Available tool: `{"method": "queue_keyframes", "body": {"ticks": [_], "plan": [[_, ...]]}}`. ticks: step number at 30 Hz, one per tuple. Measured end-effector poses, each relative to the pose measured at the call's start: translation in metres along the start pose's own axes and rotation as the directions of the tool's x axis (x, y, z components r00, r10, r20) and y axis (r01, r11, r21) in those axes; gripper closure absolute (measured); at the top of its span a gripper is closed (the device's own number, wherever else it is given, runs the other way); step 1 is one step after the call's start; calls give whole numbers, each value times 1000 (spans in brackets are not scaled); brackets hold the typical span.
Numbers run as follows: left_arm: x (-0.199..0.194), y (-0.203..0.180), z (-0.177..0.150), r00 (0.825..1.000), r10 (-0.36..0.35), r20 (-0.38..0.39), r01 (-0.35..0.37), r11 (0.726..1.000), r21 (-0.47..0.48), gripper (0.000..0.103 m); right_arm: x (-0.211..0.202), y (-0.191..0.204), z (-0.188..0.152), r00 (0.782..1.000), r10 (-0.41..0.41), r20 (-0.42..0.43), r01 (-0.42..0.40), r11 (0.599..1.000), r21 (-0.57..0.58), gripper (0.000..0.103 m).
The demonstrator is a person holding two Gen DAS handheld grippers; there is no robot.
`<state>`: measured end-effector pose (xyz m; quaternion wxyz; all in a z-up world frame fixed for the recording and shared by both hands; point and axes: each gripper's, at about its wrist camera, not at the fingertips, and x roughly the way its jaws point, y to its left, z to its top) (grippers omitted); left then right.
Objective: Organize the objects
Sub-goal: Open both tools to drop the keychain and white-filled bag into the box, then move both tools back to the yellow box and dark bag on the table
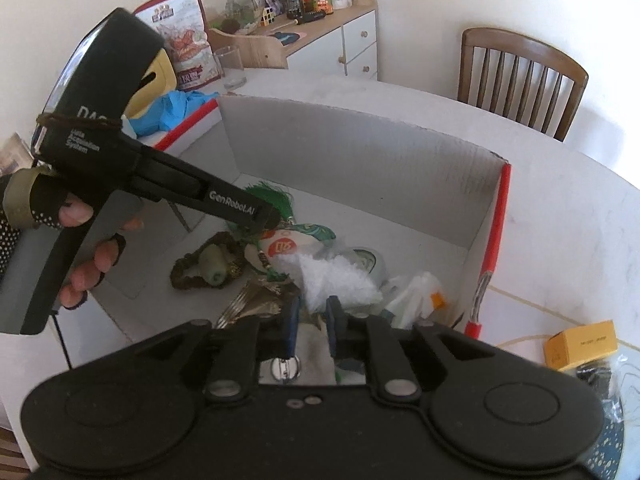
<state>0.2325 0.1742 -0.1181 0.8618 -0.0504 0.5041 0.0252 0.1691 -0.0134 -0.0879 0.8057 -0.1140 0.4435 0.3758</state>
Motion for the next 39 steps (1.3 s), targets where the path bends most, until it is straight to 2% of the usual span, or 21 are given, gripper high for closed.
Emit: {"method": "queue_keyframes", "body": {"ticks": [4, 10, 14, 18, 21, 26, 33, 35, 37, 39], "plan": [[-12, -3, 0, 999, 0, 41, -1, 1000, 13, 41, -6, 0, -2, 1000, 1, 9, -1, 1000, -2, 86], [-38, -10, -6, 994, -18, 106, 16, 1000, 12, 41, -25, 1, -5, 999, 19, 50, -19, 1000, -3, 85], [-63, -21, -13, 986, -35, 160, 29, 999, 38, 41, -44, 1, -8, 996, 36, 84, -36, 999, 1, 83], [-86, -35, -22, 977, -48, 206, 35, 997, 65, 41, -66, 0, -11, 991, 45, 130, -46, 999, 4, 74], [-103, -45, -29, 970, -57, 234, 41, 997, 71, 41, -82, -3, -15, 986, 51, 156, -52, 999, 2, 74], [-125, -60, -39, 959, -86, 268, 71, 995, 68, 35, -108, -10, -23, 981, 53, 185, -57, 998, 16, 73], [-142, -94, -55, 954, -112, 277, 90, 992, 89, 35, -140, -29, -41, 979, 18, 204, -23, 999, 22, 71], [-145, -104, -58, 953, -120, 277, 99, 991, 90, 35, -149, -36, -46, 976, 8, 219, -13, 1000, 24, 65], [-148, -114, -61, 952, -123, 282, 102, 991, 90, 33, -159, -41, -52, 970, -13, 244, 8, 1000, 19, 43], [-151, -126, -65, 949, -121, 292, 96, 991, 98, 31, -169, -49, -58, 963, -23, 269, 18, 1000, 19, 40]]}}
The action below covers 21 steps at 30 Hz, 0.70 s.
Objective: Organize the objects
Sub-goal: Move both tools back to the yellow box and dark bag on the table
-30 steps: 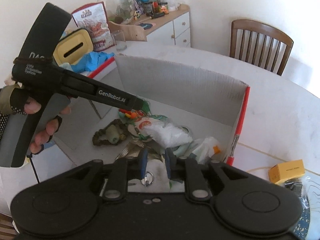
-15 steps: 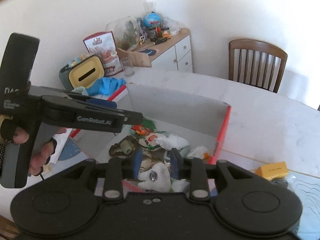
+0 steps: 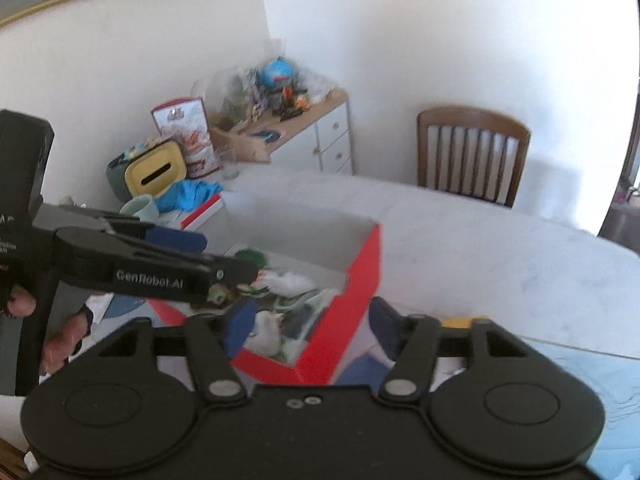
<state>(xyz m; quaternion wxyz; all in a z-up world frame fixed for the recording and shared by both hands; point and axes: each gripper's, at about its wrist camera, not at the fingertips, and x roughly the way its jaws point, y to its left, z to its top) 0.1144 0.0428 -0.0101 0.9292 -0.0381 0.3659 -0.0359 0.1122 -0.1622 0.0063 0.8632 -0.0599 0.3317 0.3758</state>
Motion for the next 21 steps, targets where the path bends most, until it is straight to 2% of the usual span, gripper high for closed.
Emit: {"method": "queue_keyframes", "body": {"ticks": [6, 8, 10, 15, 21], "plan": [[-1, -41, -1, 1000, -1, 29, 0, 999, 41, 29, -20, -27, -9, 1000, -10, 12, 10, 1000, 0, 35], [0, -53, -1, 999, -5, 36, 4, 999, 43, 22, -26, -36, -12, 1000, -15, 15, 15, 1000, 4, 31], [3, -65, 0, 999, -6, 42, 4, 999, 41, 21, -31, -47, -16, 1000, -19, 16, 19, 1000, 9, 27], [16, -89, 1, 999, -18, 38, 16, 999, 28, 20, -43, -74, -27, 999, -36, 20, 35, 999, 16, 18], [36, -117, -1, 1000, -11, 28, 10, 1000, 29, 15, -49, -106, -38, 998, -53, 22, 53, 998, 25, 12]]}}
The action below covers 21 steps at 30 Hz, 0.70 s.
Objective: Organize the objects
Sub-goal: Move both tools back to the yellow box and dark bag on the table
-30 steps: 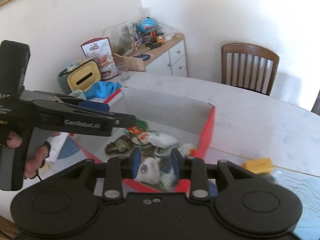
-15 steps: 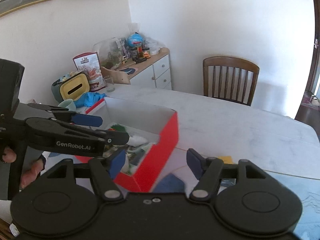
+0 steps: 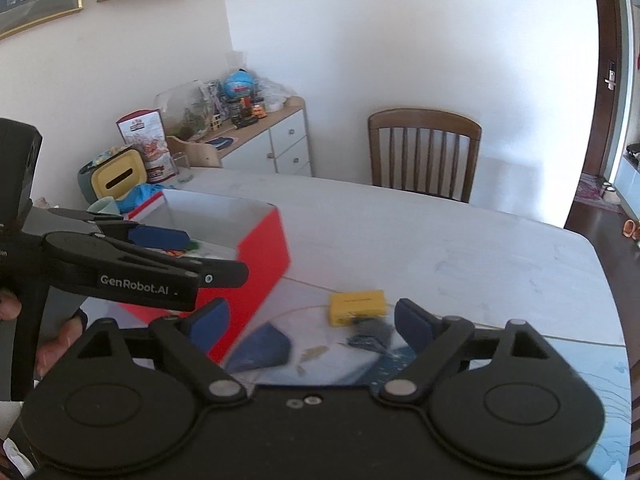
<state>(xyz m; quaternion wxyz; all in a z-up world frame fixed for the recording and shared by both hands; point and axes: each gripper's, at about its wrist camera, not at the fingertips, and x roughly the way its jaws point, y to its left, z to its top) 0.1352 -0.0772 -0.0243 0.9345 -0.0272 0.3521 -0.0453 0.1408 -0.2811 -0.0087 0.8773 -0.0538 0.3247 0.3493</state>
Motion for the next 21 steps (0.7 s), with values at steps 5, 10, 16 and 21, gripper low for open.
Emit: {"method": "queue_keyframes", "body": {"ticks": [5, 10, 16, 21], "plan": [[17, -14, -2, 1000, -6, -12, 6, 1000, -16, 4, 2, -20, -9, 1000, -8, -5, 8, 1000, -8, 8], [39, -23, -4, 999, -26, -33, 26, 999, -20, 1, 10, -39, -20, 1000, -9, -9, 8, 1000, -22, 5], [69, -30, -7, 997, -23, -73, 23, 1000, 1, 1, 35, -60, -35, 999, -4, -48, 3, 1000, -18, 5], [97, -34, -4, 996, 5, -94, -3, 1000, 24, 1, 62, -73, -44, 996, -12, -83, 12, 1000, -9, 6]]}}
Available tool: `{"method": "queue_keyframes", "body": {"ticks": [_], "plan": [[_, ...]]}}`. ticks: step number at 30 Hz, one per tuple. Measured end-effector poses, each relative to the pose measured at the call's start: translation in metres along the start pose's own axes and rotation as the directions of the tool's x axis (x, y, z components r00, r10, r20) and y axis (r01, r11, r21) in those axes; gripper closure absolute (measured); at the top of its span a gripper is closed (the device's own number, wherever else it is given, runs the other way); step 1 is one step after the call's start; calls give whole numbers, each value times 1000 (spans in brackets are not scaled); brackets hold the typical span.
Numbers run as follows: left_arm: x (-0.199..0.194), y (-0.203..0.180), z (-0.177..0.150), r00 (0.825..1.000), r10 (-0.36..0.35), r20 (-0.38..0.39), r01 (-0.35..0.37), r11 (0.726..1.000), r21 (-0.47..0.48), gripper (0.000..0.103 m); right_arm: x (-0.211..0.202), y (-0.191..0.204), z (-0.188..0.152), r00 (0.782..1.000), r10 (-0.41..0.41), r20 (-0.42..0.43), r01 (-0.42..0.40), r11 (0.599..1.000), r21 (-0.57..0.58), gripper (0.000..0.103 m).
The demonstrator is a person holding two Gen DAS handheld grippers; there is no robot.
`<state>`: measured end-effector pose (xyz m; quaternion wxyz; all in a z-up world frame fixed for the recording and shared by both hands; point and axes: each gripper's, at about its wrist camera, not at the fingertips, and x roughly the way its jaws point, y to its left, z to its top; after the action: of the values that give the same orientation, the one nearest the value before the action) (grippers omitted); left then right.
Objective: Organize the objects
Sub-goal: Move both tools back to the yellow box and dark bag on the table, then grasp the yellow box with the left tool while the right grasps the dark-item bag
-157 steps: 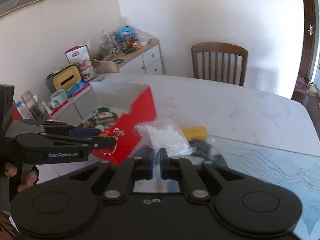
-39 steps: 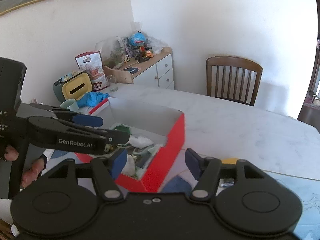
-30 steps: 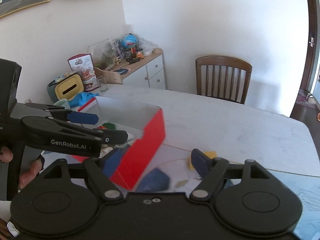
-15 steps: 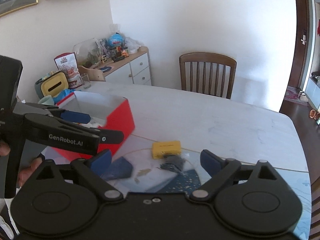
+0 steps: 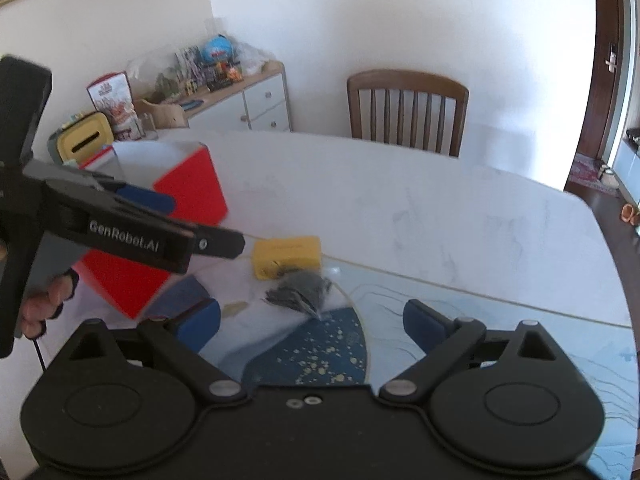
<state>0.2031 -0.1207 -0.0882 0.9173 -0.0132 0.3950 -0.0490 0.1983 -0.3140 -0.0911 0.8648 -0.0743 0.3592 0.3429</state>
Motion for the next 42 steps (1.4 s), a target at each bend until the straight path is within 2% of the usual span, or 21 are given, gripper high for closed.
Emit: {"method": "queue_keyframes", "body": {"ticks": [7, 13, 19, 23, 25, 28, 32, 39, 42], "plan": [[41, 5, 13, 998, 31, -61, -35, 997, -66, 1, 36, -4, -5, 1000, 2, -29, -1, 1000, 3, 7], [77, 6, 20, 983, 75, -170, -101, 984, -149, 1, 64, 0, -7, 999, 16, -43, -16, 1000, -10, 8], [97, 6, 32, 972, 62, -228, -107, 976, -192, 1, 87, 1, -7, 997, 45, -55, -45, 999, 1, 10], [113, 12, 34, 956, 47, -290, -122, 962, -245, 1, 102, 0, -4, 996, 55, -63, -53, 998, 28, 12], [119, 14, 34, 951, 41, -306, -124, 958, -257, 1, 109, 0, -4, 996, 47, -70, -44, 998, 42, 16], [130, 18, 31, 934, -8, -357, -105, 949, -296, 1, 116, -1, -5, 996, 48, -78, -43, 997, 66, 20], [132, 21, 28, 930, -7, -366, -116, 943, -311, 1, 118, 1, -7, 997, 35, -65, -33, 999, 40, 21], [128, 24, 23, 932, -1, -361, -125, 938, -324, 2, 115, 3, -9, 998, 42, -57, -41, 999, 18, 35], [124, 24, 24, 932, 6, -361, -133, 935, -327, 7, 112, 3, -11, 997, 46, -56, -45, 999, 19, 40]]}}
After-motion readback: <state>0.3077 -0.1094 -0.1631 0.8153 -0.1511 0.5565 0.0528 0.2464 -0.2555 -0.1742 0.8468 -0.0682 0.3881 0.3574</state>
